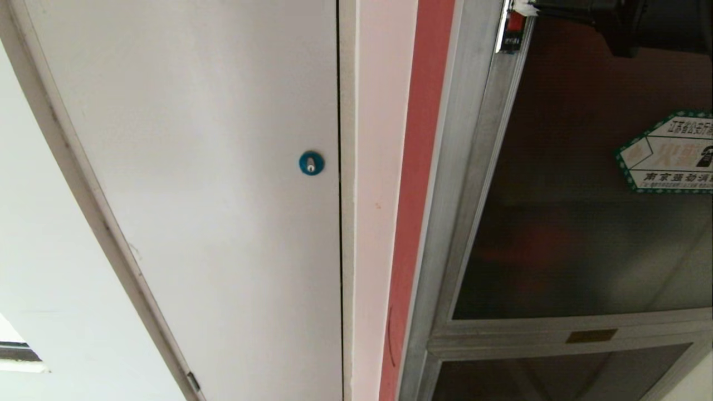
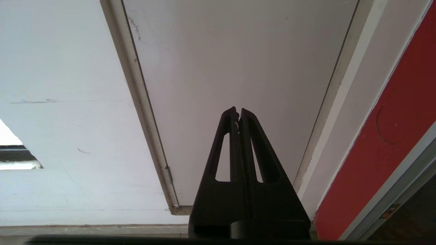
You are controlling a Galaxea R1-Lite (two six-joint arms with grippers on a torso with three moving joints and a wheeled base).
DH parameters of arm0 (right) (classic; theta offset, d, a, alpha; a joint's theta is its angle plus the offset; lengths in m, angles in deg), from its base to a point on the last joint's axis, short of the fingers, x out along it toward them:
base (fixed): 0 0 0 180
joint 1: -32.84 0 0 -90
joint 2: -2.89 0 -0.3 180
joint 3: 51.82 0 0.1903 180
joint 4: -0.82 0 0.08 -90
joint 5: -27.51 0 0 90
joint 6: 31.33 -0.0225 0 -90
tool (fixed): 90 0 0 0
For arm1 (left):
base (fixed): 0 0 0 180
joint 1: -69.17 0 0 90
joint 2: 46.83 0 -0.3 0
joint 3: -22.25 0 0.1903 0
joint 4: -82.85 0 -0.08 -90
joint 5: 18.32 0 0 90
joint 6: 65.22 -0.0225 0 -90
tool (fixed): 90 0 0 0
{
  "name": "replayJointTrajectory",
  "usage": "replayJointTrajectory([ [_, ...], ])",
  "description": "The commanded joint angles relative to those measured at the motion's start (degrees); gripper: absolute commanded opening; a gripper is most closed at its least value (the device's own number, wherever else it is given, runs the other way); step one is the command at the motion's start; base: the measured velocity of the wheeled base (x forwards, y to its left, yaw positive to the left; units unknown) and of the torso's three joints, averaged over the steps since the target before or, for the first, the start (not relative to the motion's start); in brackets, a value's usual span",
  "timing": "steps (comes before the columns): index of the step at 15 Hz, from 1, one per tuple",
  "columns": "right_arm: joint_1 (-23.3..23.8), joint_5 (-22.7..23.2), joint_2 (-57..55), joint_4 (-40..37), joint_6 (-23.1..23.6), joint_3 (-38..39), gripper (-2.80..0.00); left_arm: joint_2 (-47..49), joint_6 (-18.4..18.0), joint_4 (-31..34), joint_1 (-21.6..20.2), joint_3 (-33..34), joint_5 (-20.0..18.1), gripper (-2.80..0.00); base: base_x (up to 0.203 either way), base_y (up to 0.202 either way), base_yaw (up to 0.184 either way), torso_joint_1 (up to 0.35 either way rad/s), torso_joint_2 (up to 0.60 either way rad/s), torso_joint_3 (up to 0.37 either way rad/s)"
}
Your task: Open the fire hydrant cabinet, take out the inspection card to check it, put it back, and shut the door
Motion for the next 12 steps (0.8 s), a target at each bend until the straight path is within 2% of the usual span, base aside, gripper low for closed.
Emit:
replayJointTrajectory([
  [1, 0.4, -0.1, -0.3, 0.0, -0.1, 0.1, -2.8, 0.0, 0.0, 0.0, 0.0, 0.0, 0.0, -2.8, 0.0, 0.0, 0.0, 0.0, 0.0, 0.0],
  [12, 1.9, 0.0, -4.2, 0.1, 0.0, -1.1, -2.8, 0.0, 0.0, 0.0, 0.0, -0.1, 0.0, -2.8, 0.0, 0.0, 0.0, 0.0, 0.0, 0.0],
])
